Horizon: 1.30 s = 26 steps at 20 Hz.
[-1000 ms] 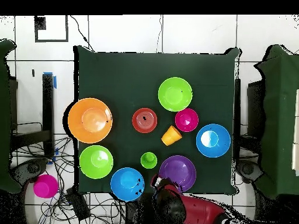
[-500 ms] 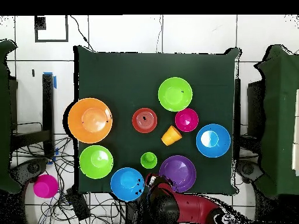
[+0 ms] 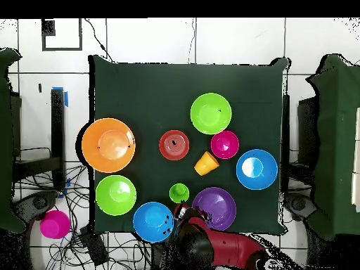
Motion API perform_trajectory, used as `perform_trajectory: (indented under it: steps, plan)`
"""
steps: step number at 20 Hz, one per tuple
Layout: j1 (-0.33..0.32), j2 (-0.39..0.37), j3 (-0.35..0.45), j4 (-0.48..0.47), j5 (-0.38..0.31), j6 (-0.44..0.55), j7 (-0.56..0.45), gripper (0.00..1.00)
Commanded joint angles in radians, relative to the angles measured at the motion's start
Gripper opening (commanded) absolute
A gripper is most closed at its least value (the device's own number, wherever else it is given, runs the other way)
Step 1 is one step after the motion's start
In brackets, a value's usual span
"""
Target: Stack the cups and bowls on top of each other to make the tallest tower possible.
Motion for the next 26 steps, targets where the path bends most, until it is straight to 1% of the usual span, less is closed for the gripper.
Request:
perform_trajectory:
  steps: [1,4,7,9,11,13,18,23,26]
  plan:
    - [0.004,0.039,0.101,-0.011,0.113,-0.065,0.254,1.0]
    - [-0.009,0.085,0.097,-0.033,0.112,-0.076,0.243,1.0]
    - [-0.004,0.109,0.091,-0.023,0.145,-0.102,0.279,1.0]
    - [0.005,0.104,0.086,-0.01,0.177,-0.122,0.315,1.0]
    - [0.006,0.095,0.082,-0.009,0.192,-0.128,0.33,1.0]
    - [0.004,0.1,0.078,-0.01,0.2,-0.126,0.339,1.0]
    - [0.024,0.118,0.064,0.008,0.215,-0.192,0.395,1.0]
    - [0.051,0.118,0.064,0.059,0.246,-0.227,0.467,1.0]
    - [0.064,0.109,0.067,0.082,0.254,-0.237,0.489,1.0]
